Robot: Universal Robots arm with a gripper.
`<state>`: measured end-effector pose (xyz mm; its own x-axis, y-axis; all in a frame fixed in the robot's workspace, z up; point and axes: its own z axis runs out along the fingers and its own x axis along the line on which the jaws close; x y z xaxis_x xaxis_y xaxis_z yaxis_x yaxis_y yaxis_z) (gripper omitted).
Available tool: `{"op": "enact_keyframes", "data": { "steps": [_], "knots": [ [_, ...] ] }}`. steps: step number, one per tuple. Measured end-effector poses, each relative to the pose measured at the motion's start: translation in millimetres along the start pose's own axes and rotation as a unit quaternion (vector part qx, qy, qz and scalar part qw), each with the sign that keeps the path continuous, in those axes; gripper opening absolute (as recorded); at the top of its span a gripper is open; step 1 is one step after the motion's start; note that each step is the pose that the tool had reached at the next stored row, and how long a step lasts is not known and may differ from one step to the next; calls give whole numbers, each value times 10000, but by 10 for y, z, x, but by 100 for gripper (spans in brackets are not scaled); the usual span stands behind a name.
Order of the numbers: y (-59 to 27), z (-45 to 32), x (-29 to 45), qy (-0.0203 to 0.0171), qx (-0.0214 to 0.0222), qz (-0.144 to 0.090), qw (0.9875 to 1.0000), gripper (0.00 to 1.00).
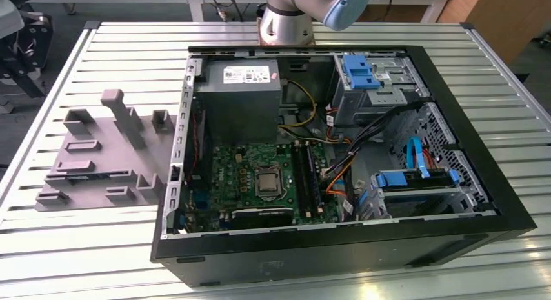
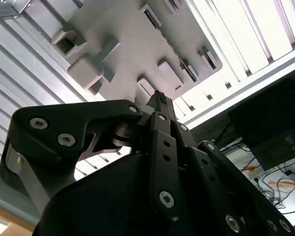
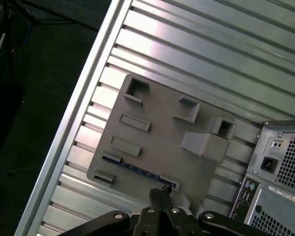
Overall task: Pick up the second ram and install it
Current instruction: 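Pick up the second ram and move it above second insertion slot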
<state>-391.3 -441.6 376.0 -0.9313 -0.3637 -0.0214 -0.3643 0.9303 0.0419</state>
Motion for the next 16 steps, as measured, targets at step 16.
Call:
{"op": "enact_keyframes", "data": {
  "steps": [16],
  "knots": [
    [5, 10, 14, 44, -23, -1063, 9943, 11]
  ]
}}
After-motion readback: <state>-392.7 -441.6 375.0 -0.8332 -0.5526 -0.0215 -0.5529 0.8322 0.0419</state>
